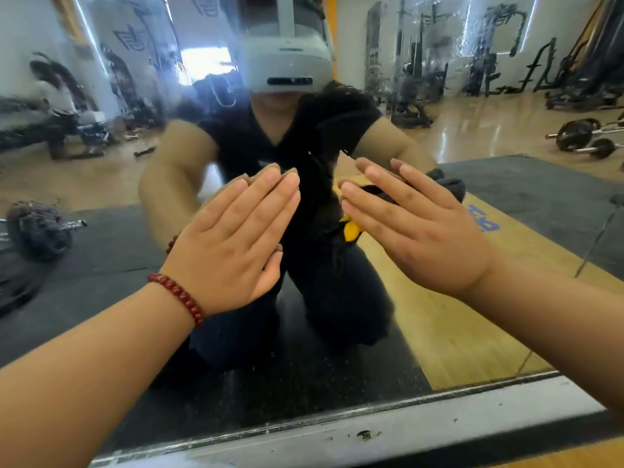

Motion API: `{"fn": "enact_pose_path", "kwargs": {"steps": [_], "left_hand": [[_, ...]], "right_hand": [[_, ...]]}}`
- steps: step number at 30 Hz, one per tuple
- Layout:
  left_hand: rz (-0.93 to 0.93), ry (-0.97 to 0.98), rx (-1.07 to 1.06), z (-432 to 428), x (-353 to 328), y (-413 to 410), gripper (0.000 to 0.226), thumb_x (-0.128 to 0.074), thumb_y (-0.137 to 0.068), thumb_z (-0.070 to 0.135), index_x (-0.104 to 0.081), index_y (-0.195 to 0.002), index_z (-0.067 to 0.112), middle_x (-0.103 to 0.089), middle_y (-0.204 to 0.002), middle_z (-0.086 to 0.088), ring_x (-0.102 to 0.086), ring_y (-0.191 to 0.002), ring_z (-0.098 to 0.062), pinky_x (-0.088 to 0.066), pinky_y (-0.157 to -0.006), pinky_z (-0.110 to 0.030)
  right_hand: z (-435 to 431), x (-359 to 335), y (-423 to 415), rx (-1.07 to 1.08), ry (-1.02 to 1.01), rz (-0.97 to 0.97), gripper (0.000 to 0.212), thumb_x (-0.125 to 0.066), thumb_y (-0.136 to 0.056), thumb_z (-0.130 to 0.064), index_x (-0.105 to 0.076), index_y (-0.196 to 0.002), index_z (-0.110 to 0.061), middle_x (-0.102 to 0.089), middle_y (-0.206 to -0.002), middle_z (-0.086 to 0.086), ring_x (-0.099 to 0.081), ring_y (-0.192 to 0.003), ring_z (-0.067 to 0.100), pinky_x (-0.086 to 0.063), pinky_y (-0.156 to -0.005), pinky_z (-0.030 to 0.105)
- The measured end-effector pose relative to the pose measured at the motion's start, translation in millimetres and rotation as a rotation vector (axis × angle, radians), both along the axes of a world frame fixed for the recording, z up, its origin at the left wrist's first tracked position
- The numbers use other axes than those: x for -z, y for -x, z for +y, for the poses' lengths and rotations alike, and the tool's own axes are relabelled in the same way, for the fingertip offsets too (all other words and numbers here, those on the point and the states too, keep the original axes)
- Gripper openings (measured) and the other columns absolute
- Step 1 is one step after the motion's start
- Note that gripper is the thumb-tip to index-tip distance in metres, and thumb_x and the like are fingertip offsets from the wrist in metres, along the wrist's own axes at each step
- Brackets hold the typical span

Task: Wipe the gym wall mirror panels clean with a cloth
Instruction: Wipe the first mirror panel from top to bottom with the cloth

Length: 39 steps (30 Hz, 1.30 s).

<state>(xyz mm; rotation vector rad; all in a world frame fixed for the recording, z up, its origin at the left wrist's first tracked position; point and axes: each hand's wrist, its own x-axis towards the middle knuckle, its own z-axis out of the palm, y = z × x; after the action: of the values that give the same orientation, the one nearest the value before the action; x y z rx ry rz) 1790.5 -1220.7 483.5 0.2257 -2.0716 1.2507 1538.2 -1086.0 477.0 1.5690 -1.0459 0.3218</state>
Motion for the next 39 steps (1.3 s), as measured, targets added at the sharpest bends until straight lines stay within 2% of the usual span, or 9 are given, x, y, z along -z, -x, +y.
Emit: {"fn": "enact_pose_path", "kwargs": {"steps": [6,9,11,17,23,27,30,35,39], "left_hand": [[-0.013,-0.005,0.013,-0.3,-1.9,-2.3,0.069,-0.047,-0.094,0.03,-0.027,-0.152,-0.001,-0.025,-0.159,-0.018,-0.024,-0.148,-0.032,-0.021,-0.121,-0.046],[-0.013,-0.031,0.029,3.2,-3.3,-2.6,0.067,-0.047,-0.094,0.029,-0.03,-0.152,-0.001,-0.028,-0.159,-0.017,-0.026,-0.147,-0.031,-0.02,-0.121,-0.044],[0.006,-0.049,0.053,6.5,-8.2,-1.6,0.066,-0.048,-0.093,0.028,-0.033,-0.15,-0.001,-0.031,-0.157,-0.017,-0.029,-0.146,-0.03,-0.022,-0.121,-0.044],[0.097,-0.07,0.078,5.1,-33.9,4.6,0.071,-0.051,-0.089,0.027,-0.032,-0.15,-0.003,-0.03,-0.157,-0.018,-0.029,-0.146,-0.032,-0.03,-0.116,-0.048],[0.064,-0.013,0.031,1.2,-29.0,2.8,0.067,-0.046,-0.094,0.027,-0.029,-0.151,-0.004,-0.027,-0.158,-0.02,-0.026,-0.147,-0.033,-0.026,-0.119,-0.047],[0.041,-0.008,0.007,1.2,-29.6,3.6,0.067,-0.044,-0.094,0.028,-0.027,-0.151,-0.005,-0.026,-0.158,-0.02,-0.025,-0.147,-0.034,-0.025,-0.12,-0.047],[0.031,-0.012,0.003,1.4,-29.9,2.6,0.069,-0.046,-0.094,0.029,-0.028,-0.151,-0.005,-0.026,-0.158,-0.02,-0.024,-0.147,-0.034,-0.023,-0.12,-0.047],[0.061,-0.05,0.062,12.6,-48.1,7.0,0.066,-0.049,-0.09,0.025,-0.035,-0.148,-0.004,-0.034,-0.155,-0.02,-0.029,-0.145,-0.033,-0.024,-0.12,-0.046],[0.149,-0.009,0.052,15.5,-88.2,22.3,0.07,-0.054,-0.088,0.028,-0.037,-0.147,-0.004,-0.035,-0.154,-0.02,-0.027,-0.144,-0.031,-0.012,-0.123,-0.04]], "right_hand": [[-23.2,-29.0,-29.1,-0.077,0.062,-0.012,0.042,-0.036,-0.104,-0.01,-0.049,-0.144,-0.007,-0.045,-0.151,0.006,-0.038,-0.142,0.029,-0.03,-0.118,0.046],[-5.7,-15.6,-4.6,-0.009,0.051,0.019,0.048,-0.05,-0.1,-0.007,-0.044,-0.147,-0.008,-0.041,-0.154,0.006,-0.036,-0.144,0.03,-0.03,-0.118,0.047],[5.0,-10.7,4.3,0.043,0.024,0.014,0.052,-0.053,-0.098,-0.006,-0.042,-0.149,-0.009,-0.038,-0.155,0.006,-0.034,-0.144,0.031,-0.029,-0.118,0.048],[-28.8,-42.4,-38.7,-0.08,0.091,-0.036,0.044,-0.034,-0.103,-0.011,-0.046,-0.146,-0.006,-0.043,-0.152,0.007,-0.037,-0.143,0.03,-0.029,-0.119,0.046],[-10.8,-28.7,-14.2,-0.064,-0.044,0.124,0.042,-0.039,-0.104,-0.012,-0.048,-0.145,-0.009,-0.043,-0.152,0.004,-0.037,-0.143,0.022,-0.023,-0.121,0.038],[-24.3,-56.0,-22.7,-0.062,0.071,0.055,0.045,-0.043,-0.102,-0.01,-0.046,-0.146,-0.007,-0.042,-0.153,0.007,-0.037,-0.143,0.026,-0.03,-0.119,0.043],[-26.5,-55.3,-28.9,-0.06,0.11,-0.021,0.045,-0.039,-0.102,-0.009,-0.047,-0.146,-0.006,-0.043,-0.152,0.008,-0.037,-0.143,0.028,-0.031,-0.118,0.045],[-12.6,-51.4,-14.9,-0.041,-0.047,0.157,0.044,-0.037,-0.105,-0.014,-0.045,-0.147,-0.01,-0.04,-0.154,0.006,-0.034,-0.145,0.025,-0.027,-0.12,0.044],[-24.8,-109.7,-16.5,-0.032,0.151,0.059,0.043,-0.046,-0.103,-0.016,-0.048,-0.145,-0.009,-0.044,-0.152,0.007,-0.039,-0.142,0.028,-0.033,-0.116,0.046]]}}
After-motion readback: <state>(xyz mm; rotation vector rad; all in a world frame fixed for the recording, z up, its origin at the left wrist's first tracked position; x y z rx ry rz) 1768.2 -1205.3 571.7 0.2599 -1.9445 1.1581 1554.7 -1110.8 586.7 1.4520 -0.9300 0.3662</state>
